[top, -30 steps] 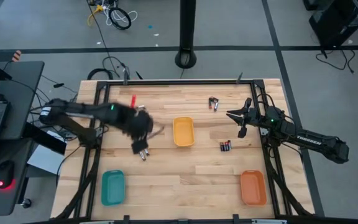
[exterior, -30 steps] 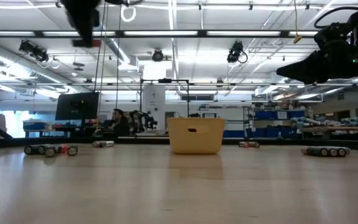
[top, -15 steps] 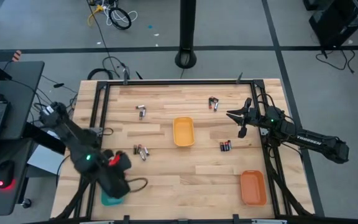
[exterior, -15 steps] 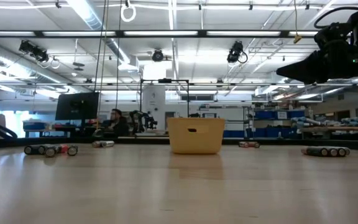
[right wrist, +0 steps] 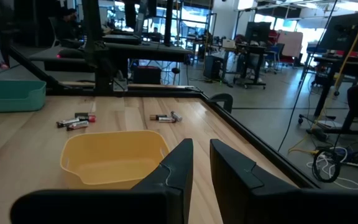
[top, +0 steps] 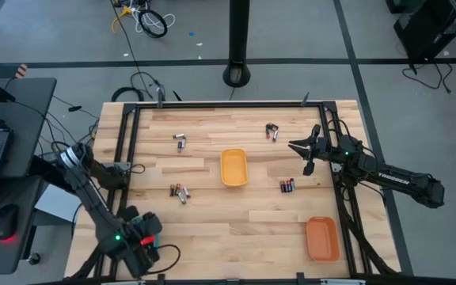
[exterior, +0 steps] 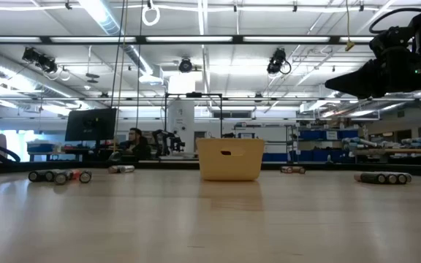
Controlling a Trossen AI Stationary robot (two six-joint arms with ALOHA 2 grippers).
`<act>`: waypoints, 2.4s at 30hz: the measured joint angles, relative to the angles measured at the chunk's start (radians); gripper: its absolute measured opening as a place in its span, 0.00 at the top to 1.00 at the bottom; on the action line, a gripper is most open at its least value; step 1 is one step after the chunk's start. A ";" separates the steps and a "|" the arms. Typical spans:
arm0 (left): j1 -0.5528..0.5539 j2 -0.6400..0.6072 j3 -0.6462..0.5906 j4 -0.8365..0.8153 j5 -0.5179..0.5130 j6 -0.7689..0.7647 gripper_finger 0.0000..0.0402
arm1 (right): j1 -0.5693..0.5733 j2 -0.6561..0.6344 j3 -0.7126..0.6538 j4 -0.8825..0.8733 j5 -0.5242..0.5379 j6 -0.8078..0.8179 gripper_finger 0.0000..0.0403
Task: Sort batteries
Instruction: Put the red battery into the blue bin
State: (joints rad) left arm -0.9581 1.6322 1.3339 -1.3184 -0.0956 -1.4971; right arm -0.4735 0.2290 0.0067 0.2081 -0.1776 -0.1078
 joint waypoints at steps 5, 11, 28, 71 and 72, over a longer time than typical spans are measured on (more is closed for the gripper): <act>0.000 -0.043 -0.108 0.099 0.000 0.054 0.89 | 0.000 0.000 0.000 0.000 0.000 0.000 0.83; -0.001 -0.119 -0.268 0.231 0.027 0.080 0.89 | 0.000 0.000 0.000 0.000 0.000 0.000 0.83; -0.006 -0.168 -0.522 0.557 0.133 0.207 0.89 | 0.000 0.000 0.000 0.000 0.000 0.000 0.83; -0.004 -0.159 -0.530 0.612 0.156 0.236 0.70 | 0.000 0.000 0.000 0.000 0.000 0.000 0.83; -0.004 -0.159 -0.510 0.583 0.150 0.236 0.69 | 0.000 0.000 0.000 0.000 0.000 0.000 0.83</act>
State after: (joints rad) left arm -0.9623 1.4727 0.8235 -0.7358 0.0541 -1.2613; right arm -0.4734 0.2289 0.0069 0.2081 -0.1776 -0.1078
